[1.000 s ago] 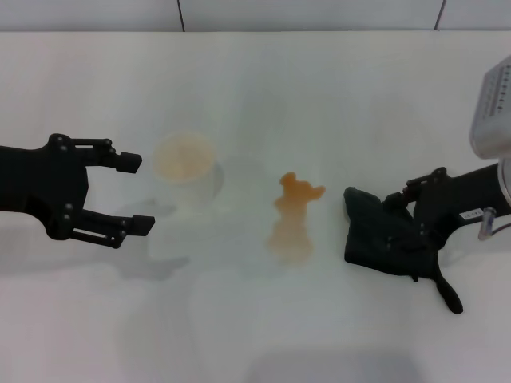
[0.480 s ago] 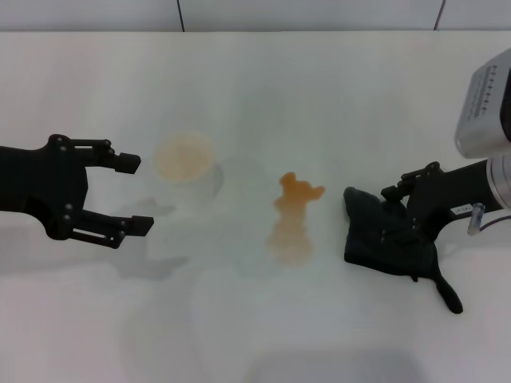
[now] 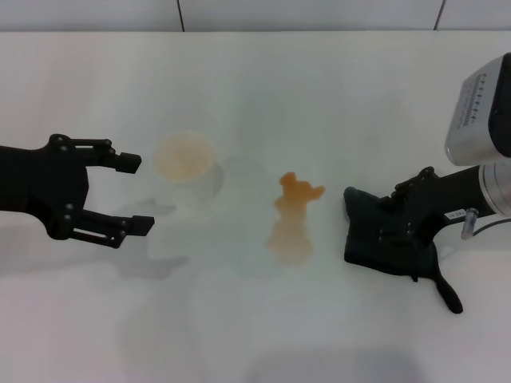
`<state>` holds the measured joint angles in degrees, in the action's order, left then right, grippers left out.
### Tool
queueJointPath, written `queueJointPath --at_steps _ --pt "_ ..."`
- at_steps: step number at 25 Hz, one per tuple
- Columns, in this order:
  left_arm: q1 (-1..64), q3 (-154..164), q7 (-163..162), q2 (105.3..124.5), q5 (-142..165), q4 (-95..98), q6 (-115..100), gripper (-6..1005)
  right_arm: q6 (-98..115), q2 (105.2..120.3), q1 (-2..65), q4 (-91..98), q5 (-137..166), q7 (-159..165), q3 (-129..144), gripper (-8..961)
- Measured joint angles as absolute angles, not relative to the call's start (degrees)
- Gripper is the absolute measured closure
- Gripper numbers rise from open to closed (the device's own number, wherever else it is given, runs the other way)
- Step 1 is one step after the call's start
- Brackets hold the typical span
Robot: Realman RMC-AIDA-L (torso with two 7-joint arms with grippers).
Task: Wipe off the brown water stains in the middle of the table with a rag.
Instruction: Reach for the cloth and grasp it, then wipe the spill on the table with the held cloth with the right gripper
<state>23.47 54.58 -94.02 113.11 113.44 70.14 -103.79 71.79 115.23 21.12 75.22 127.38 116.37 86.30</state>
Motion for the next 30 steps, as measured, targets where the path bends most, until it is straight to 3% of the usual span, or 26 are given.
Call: queueJointPath --at_steps 4,10,21,26,30 --pt "23.47 54.58 -93.72 113.12 113.43 70.14 -103.79 109 70.76 115.22 21.13 75.1 127.89 117.12 86.97 530" --pt "23.47 54.58 -93.51 113.12 113.4 70.14 -103.75 109 69.5 115.22 21.06 75.01 128.06 117.49 88.06 640" --pt "23.66 54.52 -93.36 113.11 113.38 70.14 -103.6 110 69.64 115.22 21.36 75.72 128.15 119.13 88.54 752" --pt "23.92 54.47 -93.1 113.11 113.37 70.14 -103.33 110 70.58 115.27 22.16 75.89 126.87 120.14 89.79 868" --pt "24.09 54.54 -92.36 113.38 113.37 70.14 -103.02 110 70.43 115.34 23.41 76.01 125.24 122.08 93.3 868"
